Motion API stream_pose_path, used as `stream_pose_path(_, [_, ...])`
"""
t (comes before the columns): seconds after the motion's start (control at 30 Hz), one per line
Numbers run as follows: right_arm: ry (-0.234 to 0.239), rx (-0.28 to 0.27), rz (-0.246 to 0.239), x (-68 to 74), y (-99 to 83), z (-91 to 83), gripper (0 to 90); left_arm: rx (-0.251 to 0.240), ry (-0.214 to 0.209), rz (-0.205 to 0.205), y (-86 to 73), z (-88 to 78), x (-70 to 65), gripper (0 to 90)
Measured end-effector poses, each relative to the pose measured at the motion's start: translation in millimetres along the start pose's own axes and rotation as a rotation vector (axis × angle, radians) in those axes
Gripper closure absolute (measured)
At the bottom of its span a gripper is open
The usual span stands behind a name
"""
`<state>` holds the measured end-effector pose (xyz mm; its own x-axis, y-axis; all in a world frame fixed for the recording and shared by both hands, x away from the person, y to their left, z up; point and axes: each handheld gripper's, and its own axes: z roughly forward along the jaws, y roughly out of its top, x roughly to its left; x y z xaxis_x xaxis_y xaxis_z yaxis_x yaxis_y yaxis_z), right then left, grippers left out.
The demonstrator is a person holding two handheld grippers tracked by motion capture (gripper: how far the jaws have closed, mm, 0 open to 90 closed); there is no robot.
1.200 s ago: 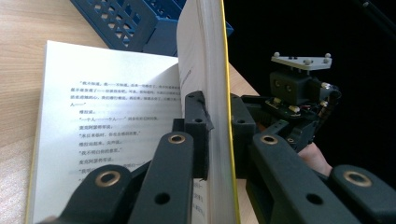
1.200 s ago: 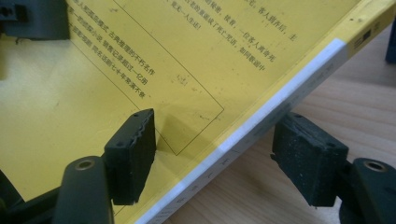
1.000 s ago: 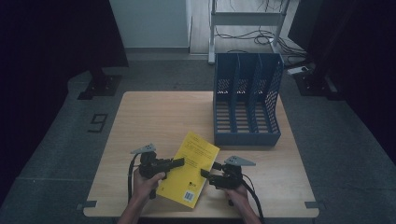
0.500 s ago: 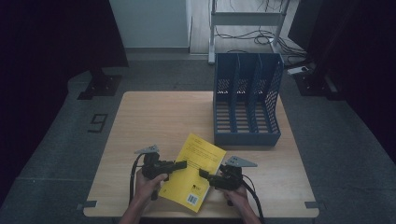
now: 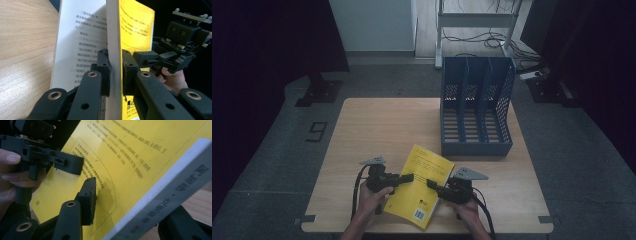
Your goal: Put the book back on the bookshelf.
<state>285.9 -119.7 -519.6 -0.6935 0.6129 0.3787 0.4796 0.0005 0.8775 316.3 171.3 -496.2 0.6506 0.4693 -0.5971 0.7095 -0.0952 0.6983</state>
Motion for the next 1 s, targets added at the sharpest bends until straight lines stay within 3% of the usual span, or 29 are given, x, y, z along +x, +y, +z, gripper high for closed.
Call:
stream_pose_path(0.77, [-0.038,-0.002,-0.131,14.1,8.2,-6.6,60.0,-0.006,-0.036,-0.013,-0.7,-1.1,2.9,77.7])
stream_pose_path(1.0, [-0.072,-0.019,-0.223,27.0,15.3,-13.7,61.8,-0.021,-0.058,-0.006,-0.2,-2.4,0.4,76.2])
